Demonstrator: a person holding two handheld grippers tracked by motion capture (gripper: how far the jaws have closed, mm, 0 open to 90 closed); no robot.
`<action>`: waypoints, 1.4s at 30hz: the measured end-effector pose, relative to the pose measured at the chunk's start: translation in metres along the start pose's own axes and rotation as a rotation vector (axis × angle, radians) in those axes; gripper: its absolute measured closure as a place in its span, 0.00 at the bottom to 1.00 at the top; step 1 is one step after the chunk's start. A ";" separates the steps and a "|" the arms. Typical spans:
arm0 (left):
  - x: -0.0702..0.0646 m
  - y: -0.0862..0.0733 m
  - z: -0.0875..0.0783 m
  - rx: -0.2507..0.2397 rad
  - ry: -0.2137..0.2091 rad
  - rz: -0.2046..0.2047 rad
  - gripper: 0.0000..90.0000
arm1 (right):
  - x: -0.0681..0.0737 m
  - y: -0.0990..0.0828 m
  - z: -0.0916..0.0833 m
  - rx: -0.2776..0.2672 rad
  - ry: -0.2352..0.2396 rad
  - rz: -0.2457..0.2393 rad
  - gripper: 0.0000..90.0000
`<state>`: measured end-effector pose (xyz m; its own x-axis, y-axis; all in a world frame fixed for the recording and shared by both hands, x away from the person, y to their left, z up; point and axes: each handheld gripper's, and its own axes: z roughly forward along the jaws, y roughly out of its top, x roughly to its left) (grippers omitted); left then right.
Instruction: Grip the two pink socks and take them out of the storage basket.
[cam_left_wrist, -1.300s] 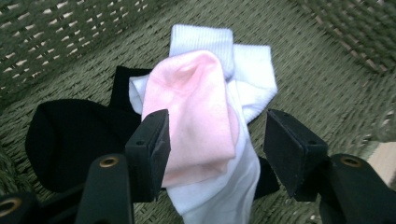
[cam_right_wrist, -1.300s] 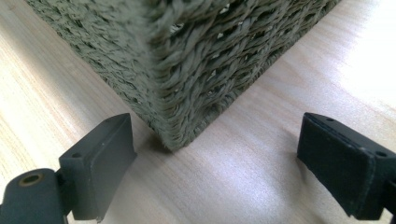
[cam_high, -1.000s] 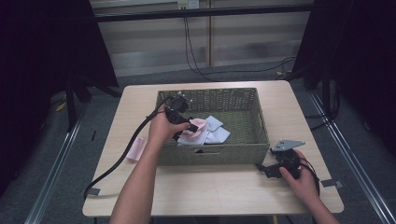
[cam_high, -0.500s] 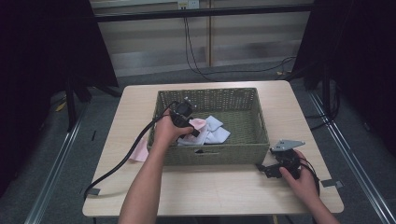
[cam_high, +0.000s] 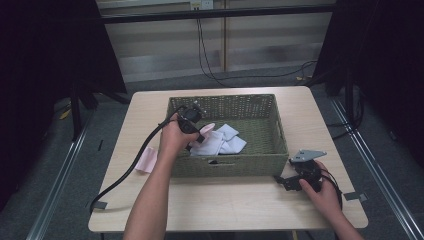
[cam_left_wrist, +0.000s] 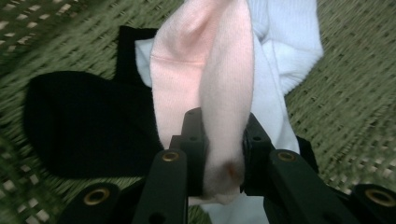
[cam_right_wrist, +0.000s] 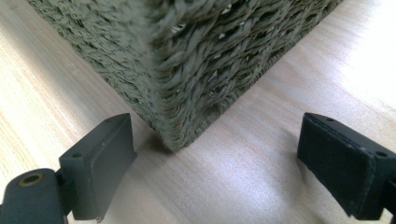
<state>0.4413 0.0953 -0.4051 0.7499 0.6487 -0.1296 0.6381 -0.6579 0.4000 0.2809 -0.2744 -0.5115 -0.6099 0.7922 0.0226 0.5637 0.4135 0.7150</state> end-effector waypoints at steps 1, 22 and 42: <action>0.000 -0.001 -0.009 -0.020 -0.010 -0.002 0.84 | 0.000 0.000 0.000 0.000 0.000 0.000 0.11; 0.002 -0.009 -0.056 -0.077 -0.087 -0.029 0.84 | 0.000 0.000 0.000 -0.001 0.000 0.003 0.11; 0.007 -0.020 -0.087 -0.104 -0.072 -0.059 0.84 | 0.000 0.000 0.000 -0.003 0.000 -0.002 0.11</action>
<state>0.4187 0.1455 -0.3353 0.7248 0.6532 -0.2191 0.6627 -0.5741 0.4809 0.2810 -0.2743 -0.5116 -0.6108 0.7915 0.0216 0.5611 0.4133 0.7172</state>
